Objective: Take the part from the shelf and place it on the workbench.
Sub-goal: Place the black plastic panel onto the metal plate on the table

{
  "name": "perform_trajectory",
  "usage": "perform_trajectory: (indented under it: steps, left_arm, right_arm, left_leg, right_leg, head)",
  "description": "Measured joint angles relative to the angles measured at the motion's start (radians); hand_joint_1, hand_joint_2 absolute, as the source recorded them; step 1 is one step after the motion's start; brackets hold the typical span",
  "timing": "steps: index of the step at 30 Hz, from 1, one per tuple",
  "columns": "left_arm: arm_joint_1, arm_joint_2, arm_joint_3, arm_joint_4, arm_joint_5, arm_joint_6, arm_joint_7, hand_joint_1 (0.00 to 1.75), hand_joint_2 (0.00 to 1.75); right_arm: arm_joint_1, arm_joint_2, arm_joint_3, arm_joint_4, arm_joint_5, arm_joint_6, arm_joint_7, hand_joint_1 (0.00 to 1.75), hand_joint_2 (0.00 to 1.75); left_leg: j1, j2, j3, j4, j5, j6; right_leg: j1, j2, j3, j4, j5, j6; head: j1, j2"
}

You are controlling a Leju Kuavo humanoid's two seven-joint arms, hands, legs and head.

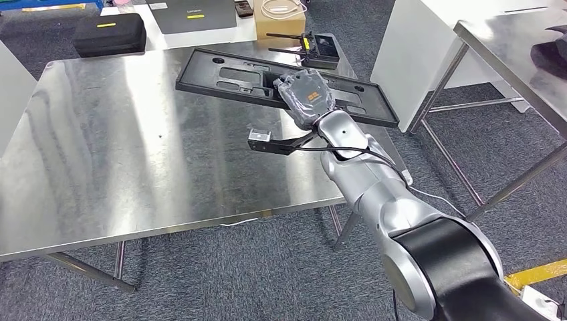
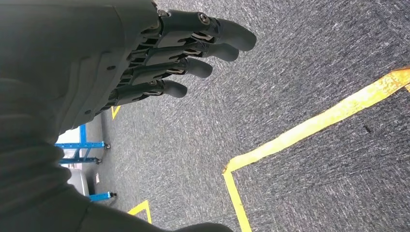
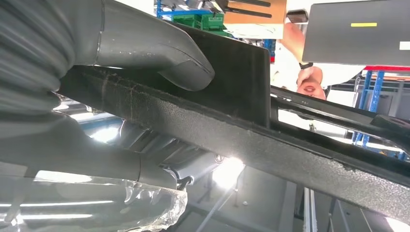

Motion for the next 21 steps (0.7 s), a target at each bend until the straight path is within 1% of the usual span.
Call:
perform_trajectory:
  steps: [8,21]
  left_arm:
    - [0.0,0.0,0.002,0.0,-0.001,0.002,-0.006,0.0,1.75]
    - [0.0,0.0,0.003,0.0,-0.013,0.002,-0.022,0.0,1.75]
  right_arm:
    - [-0.008,0.002,0.013,0.001,0.001,0.007,0.016,1.75,1.75]
    - [0.01,-0.046,0.013,0.004,0.004,0.029,0.053,1.75,1.75]
  left_leg:
    - [0.0,0.0,0.0,0.0,0.0,0.0]
    - [0.0,0.0,0.0,0.0,0.0,0.0]
  right_leg:
    - [0.0,0.0,0.0,0.0,0.0,0.0]
    - [0.0,0.0,0.0,0.0,0.0,0.0]
  head:
    - [0.0,0.0]
    - [0.0,0.0]
